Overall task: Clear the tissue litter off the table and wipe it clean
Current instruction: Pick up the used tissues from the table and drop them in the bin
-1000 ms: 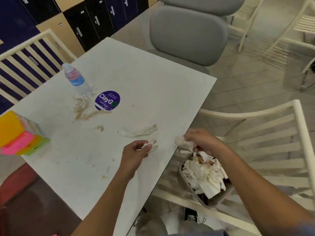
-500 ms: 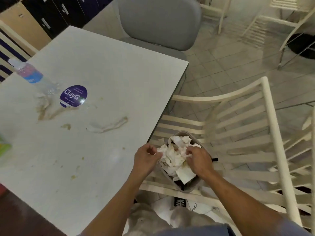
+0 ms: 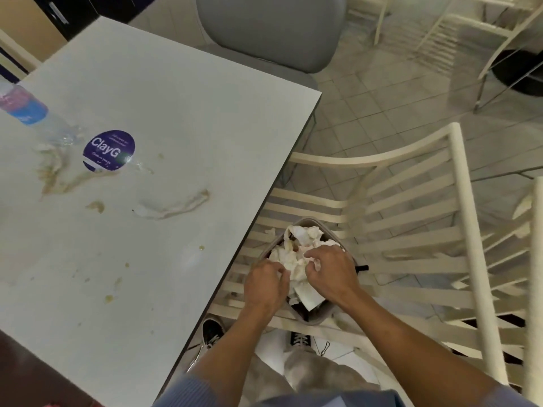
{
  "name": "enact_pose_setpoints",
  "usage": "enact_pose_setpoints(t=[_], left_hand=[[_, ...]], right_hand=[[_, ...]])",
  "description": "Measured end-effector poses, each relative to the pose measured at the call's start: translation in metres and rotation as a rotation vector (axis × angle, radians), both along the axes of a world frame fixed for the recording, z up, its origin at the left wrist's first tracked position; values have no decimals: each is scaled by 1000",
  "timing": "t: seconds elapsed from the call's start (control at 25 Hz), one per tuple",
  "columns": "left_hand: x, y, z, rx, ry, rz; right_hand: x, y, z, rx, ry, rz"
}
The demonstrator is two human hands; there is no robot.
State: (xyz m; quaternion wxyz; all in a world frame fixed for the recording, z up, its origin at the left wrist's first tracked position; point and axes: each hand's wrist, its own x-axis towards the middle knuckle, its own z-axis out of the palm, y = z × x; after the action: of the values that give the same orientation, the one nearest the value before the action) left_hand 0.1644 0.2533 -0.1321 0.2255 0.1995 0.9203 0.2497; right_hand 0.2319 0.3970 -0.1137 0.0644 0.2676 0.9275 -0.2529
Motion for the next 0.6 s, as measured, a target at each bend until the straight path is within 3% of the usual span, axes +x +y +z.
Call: enact_pose_setpoints(t=[0.16,0.36,0.6], left_hand=[[-27,-17,37,106,-37,187],[-73,-61,80,206,38,394],[-137,-133,98,249,17,580]], right_hand=[[-40,-18,25,-214,99,-10],[-120,-66,53,-329,217,27],[-196,-128,48,-275,100,170]])
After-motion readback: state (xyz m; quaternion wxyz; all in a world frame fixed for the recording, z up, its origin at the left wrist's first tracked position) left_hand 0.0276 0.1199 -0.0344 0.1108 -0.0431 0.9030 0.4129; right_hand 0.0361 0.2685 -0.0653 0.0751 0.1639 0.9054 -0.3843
